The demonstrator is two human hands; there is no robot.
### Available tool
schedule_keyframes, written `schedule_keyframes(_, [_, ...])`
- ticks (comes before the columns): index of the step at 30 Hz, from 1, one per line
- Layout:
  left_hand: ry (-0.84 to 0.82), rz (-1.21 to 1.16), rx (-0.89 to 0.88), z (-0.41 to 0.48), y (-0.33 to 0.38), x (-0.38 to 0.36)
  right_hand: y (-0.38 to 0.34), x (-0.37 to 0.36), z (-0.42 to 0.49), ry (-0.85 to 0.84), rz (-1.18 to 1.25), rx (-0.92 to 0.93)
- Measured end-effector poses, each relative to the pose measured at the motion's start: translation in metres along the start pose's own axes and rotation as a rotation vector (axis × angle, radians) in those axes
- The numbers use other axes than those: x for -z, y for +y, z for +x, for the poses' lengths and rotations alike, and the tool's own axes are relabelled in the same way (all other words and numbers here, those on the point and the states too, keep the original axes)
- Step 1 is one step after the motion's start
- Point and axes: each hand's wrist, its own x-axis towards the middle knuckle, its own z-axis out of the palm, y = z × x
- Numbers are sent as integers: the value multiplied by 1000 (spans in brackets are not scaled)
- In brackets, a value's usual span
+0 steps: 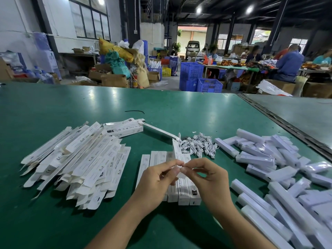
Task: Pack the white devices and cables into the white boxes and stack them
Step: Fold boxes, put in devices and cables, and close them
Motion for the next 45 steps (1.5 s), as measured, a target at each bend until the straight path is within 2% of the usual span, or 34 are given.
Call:
schedule_keyframes(4, [36,-55,-12,0,3,-3,0,-2,-1,43,-10,-33])
schedule_keyframes(6, [21,-284,18,1,7,-3,3,-3,2,77,63,-161])
schedule_keyframes(9, [-54,-701,106,3,12,3,7,0,10,177,394,-454])
schedule_keyframes(12, [-65,-834,185,4,13,9,10,10,20,310,645,-575])
schedule_keyframes(17, [0,-764,201,6,14,9,12,17,22,339,715,-599])
schedule_keyframes(22, [61,-870,213,5,12,10,12,12,21,323,689,-570])
schedule_keyframes(24, [71,-868,159,4,11,8,11,10,21,285,712,-586])
schedule_keyframes(26, [6,-832,62,4,9,7,9,8,20,222,752,-635])
schedule_keyframes(28, [-41,-746,-25,4,7,8,8,8,20,166,781,-699])
schedule_keyframes(30, [-38,-622,-41,2,6,7,5,11,20,107,768,-754])
schedule_keyframes(32, [29,-482,-28,-1,4,2,0,12,19,-9,602,-766])
schedule_keyframes(33, [78,-428,-22,-1,3,-1,-4,13,17,-64,375,-719])
schedule_keyframes(34, [127,-402,-8,-1,3,-2,-6,15,16,-101,46,-620])
schedule_keyframes(36, [226,-461,26,1,4,0,-6,23,16,-83,-617,-373])
schedule_keyframes(38, [336,-568,68,4,3,5,-9,34,16,-80,-961,-289])
schedule_keyframes(40, [449,-610,99,7,2,10,-8,48,19,-217,-1149,-407])
schedule_keyframes(42, [535,-632,121,9,1,12,-5,58,21,-343,-1199,-536])
schedule_keyframes(45, [606,-674,146,11,1,16,2,66,22,-330,-1169,-578])
